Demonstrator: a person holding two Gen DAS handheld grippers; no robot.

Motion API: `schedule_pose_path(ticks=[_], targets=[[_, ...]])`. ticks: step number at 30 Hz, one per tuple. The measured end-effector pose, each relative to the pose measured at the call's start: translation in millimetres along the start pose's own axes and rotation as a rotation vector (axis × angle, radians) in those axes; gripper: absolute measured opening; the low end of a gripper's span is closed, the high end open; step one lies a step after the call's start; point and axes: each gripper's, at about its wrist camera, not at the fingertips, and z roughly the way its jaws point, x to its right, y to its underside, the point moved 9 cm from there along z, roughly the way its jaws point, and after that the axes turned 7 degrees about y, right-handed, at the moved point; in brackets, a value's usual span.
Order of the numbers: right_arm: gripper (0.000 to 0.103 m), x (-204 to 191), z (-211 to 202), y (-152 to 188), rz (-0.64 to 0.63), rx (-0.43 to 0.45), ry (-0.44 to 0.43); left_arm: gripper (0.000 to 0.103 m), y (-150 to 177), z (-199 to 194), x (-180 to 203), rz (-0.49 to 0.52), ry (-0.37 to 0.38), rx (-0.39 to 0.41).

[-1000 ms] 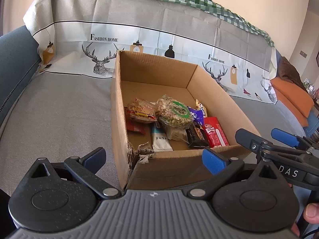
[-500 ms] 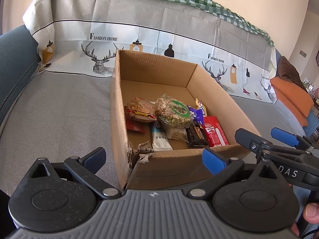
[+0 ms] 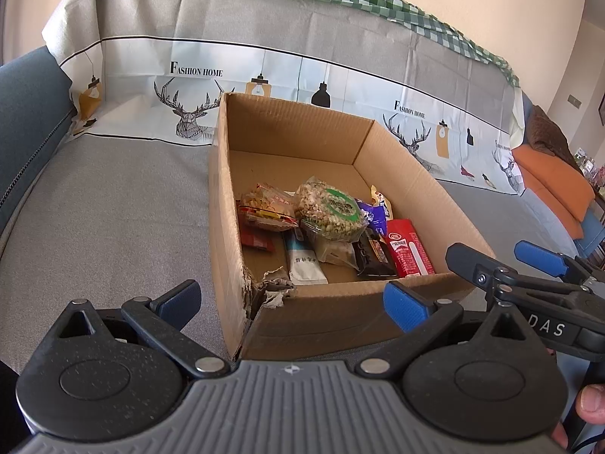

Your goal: Organize snacks

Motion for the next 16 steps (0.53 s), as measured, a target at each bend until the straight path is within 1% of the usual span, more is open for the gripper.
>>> schedule_pose_path(ticks=[10,16], targets=[[0.102,-0.1,-0.2,0.0,-0.001,0.000,0.001,0.103,0.0,0.3,-0.3,0.002,0.001,0.002],[0.102,2.5,-0.3,-1.0,0.008,0.007,0.001,0.103,1.2,-0.1,-0.2,0.024,0.012,0.018]])
